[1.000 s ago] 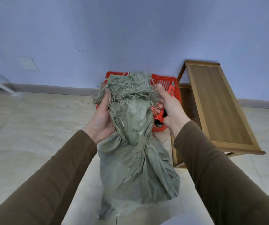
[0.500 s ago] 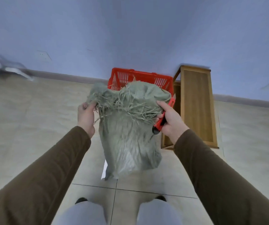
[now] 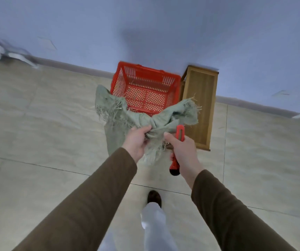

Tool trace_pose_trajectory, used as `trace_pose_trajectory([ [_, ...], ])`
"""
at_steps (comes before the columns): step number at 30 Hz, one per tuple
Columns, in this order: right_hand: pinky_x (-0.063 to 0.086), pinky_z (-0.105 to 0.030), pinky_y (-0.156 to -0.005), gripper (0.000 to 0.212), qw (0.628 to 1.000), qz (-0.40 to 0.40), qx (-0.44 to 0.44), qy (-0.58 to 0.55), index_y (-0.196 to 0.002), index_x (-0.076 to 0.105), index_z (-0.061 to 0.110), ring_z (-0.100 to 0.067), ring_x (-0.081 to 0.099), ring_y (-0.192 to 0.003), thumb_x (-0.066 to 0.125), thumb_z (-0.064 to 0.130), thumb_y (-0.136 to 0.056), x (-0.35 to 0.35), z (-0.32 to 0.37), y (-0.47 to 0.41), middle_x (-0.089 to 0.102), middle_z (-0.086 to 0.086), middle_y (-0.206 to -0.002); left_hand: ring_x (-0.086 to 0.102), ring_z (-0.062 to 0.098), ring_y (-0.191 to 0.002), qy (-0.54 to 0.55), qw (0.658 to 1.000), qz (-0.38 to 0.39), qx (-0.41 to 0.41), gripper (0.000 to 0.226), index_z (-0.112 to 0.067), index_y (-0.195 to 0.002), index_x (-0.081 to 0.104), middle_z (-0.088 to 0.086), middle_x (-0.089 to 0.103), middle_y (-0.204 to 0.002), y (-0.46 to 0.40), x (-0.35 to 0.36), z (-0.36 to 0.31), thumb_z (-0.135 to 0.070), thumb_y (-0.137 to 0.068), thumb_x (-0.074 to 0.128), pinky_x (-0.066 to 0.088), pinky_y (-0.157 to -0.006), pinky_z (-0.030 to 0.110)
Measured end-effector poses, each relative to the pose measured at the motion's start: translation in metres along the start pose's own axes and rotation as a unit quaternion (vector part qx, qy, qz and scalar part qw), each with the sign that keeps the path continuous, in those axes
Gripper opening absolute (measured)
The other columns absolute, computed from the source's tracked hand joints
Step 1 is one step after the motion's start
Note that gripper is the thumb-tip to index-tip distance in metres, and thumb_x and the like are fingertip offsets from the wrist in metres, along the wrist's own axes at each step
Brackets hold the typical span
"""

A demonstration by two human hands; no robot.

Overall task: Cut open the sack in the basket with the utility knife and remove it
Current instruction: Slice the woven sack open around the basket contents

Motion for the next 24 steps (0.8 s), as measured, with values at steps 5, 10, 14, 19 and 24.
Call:
trace_pose_trajectory([
  [5,0.059,-0.047,-0.086,0.014,0.937,-0.077,-0.274,0.201,-0.107,0.063,0.024,-0.015,0.059,-0.087,0.068,0.027,-0.093,-0.045,0.078,0.001,0.063,-0.003,-0.103,0.07,0.009,-0.063,-0.032,0.998,-0.015,0.054,0.021,-0.012,-0.106,0.058,0.006,0.069,-0.092,0.011,-0.019,0.011,0.007,-0.098,0.053,0.052,-0.048,0.019],
  [10,0.055,-0.037,-0.094,0.048,0.744,0.169,-0.305,0.57,-0.132,0.065,0.034,-0.018,0.058,-0.127,0.067,0.012,-0.089,0.04,0.077,-0.025,0.058,0.001,-0.144,0.073,0.011,-0.067,-0.05,0.995,0.031,0.086,0.039,-0.007,-0.122,0.056,0.009,0.07,-0.097,0.016,-0.025,0.003,0.015,-0.093,0.045,0.057,-0.054,0.024],
  [14,0.053,-0.038,-0.067,0.014,0.826,0.136,-0.219,0.501,-0.08,0.065,0.018,-0.027,0.068,-0.075,0.072,0.029,-0.087,0.036,0.079,-0.047,0.07,-0.002,-0.081,0.066,0.012,-0.056,-0.062,0.994,0.04,0.084,0.04,-0.002,-0.117,0.055,0.012,0.065,-0.09,0.019,-0.046,-0.01,0.019,-0.083,0.05,0.054,-0.047,0.023],
  [19,0.042,-0.032,-0.052,0.025,0.886,0.24,-0.028,0.395,-0.085,0.052,0.013,-0.019,0.043,-0.042,0.075,0.024,-0.086,0.021,0.051,-0.037,0.051,-0.003,-0.051,0.057,0.014,-0.063,0.146,0.973,-0.078,0.163,0.033,-0.009,-0.108,0.053,0.01,0.058,-0.095,0.032,-0.1,-0.046,0.018,-0.091,0.044,0.051,-0.049,0.02],
  [24,0.039,-0.025,-0.044,0.034,0.949,0.241,0.041,0.198,-0.075,0.047,0.019,-0.012,0.037,-0.041,0.076,0.022,-0.092,0.035,0.036,-0.008,0.041,0.001,-0.049,0.061,0.013,-0.093,0.076,0.981,-0.153,0.09,0.066,-0.018,-0.137,0.041,0.002,0.059,-0.12,0.094,-0.055,0.0,-0.049,-0.09,0.075,0.059,-0.067,0.026],
])
Point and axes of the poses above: each hand's wrist, its own y-axis away from the middle knuckle, its own x-axis out of the palm, z = x × y, the point moved 10 cm from there along -y, towards the middle knuckle
